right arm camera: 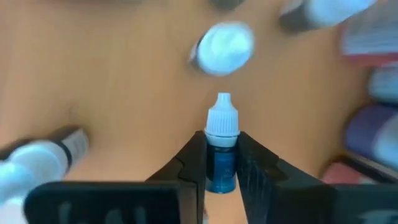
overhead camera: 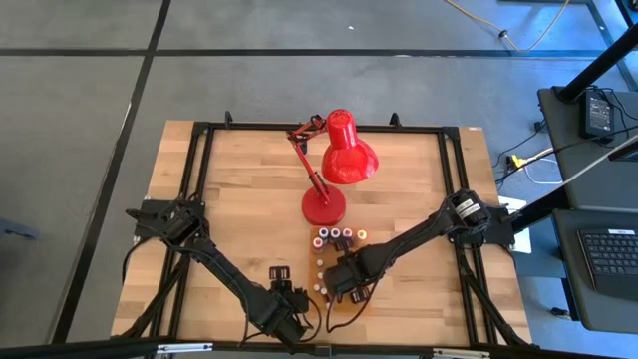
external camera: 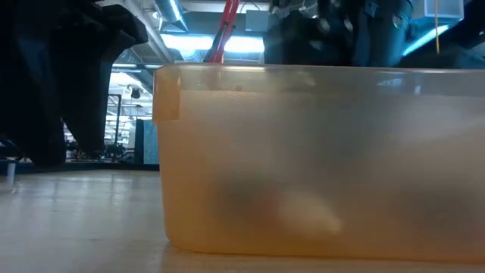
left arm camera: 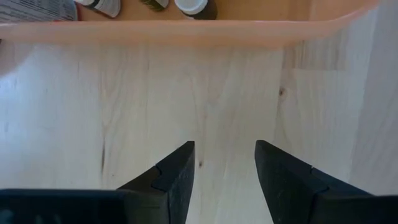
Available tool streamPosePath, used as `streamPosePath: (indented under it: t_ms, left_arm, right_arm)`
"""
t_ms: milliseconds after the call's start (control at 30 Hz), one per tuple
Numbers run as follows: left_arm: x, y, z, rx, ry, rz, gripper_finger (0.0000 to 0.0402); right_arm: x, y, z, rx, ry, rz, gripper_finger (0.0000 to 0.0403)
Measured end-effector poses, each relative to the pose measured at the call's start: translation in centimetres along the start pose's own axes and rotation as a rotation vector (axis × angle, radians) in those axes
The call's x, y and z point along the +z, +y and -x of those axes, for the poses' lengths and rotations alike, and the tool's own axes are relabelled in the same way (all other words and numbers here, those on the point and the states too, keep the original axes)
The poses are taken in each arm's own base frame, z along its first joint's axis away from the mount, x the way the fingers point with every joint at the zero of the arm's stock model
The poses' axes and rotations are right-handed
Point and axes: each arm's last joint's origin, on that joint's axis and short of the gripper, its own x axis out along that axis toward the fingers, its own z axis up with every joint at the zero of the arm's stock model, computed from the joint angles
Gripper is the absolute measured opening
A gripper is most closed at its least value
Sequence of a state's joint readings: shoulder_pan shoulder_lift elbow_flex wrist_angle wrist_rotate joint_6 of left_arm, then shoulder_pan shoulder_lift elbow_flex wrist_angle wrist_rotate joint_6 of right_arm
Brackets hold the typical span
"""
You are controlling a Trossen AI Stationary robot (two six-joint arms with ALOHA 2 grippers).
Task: Pick & Place food coloring
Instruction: Adjust the light blue food coloring bottle in the orange bin
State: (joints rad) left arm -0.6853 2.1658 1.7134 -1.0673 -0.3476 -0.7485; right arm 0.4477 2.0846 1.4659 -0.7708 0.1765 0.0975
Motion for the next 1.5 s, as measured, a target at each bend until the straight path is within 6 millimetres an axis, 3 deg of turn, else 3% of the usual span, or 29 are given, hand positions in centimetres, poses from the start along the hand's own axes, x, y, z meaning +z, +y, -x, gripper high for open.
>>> streamPosePath:
  t_ms: [267, 500, 600, 767, 867, 967, 1133, 1300, 1500]
  left_arm:
    - [0.2, 0.2, -0.1, 0.031, -0.032, 0.055, 0.0165]
    - [0.1, 0.8, 0.0, 0.06, 0.005, 0.089, 0.0161]
    - [-0.9, 1.9, 2.3, 0.129, 0.024, 0.063, 0.0155]
    - [-1.7, 3.1, 7.1, 0.086, -0.192, 0.085, 0.014]
    - [-2.1, 3.8, 8.2, -0.007, -0.323, 0.062, 0.0129]
    - [-2.5, 4.8, 7.9, -0.089, -0.455, 0.044, 0.012]
    - [-2.5, 6.7, 8.0, -0.131, -0.664, -0.098, 0.0109]
    - [-2.2, 7.8, 7.0, 0.015, -0.683, -0.345, 0.0106]
    - [-1.4, 8.4, 6.9, 0.055, -0.693, -0.508, 0.0111]
  right_arm:
    - [1.2, 0.8, 3.4, -0.09, 0.014, 0.027, 0.007]
    - [0.7, 2.4, 6.6, -0.161, 0.03, 0.082, 0.0075]
    - [0.0, 2.3, 8.2, -0.157, 0.003, 0.075, 0.0073]
    - [-1.7, 1.5, 10.2, -0.173, -0.115, 0.024, 0.0073]
    - [-2.5, 1.2, 10.9, -0.165, -0.229, 0.004, 0.0077]
    - [-2.9, 0.7, 11.6, -0.157, -0.353, -0.004, 0.0076]
    - [-1.9, -0.5, 12.2, -0.048, -0.586, -0.077, 0.0076]
    - [-0.5, -1.4, 12.4, 0.185, -0.709, -0.138, 0.008]
    - [-0.1, -2.7, 12.4, 0.272, -0.732, -0.267, 0.0082]
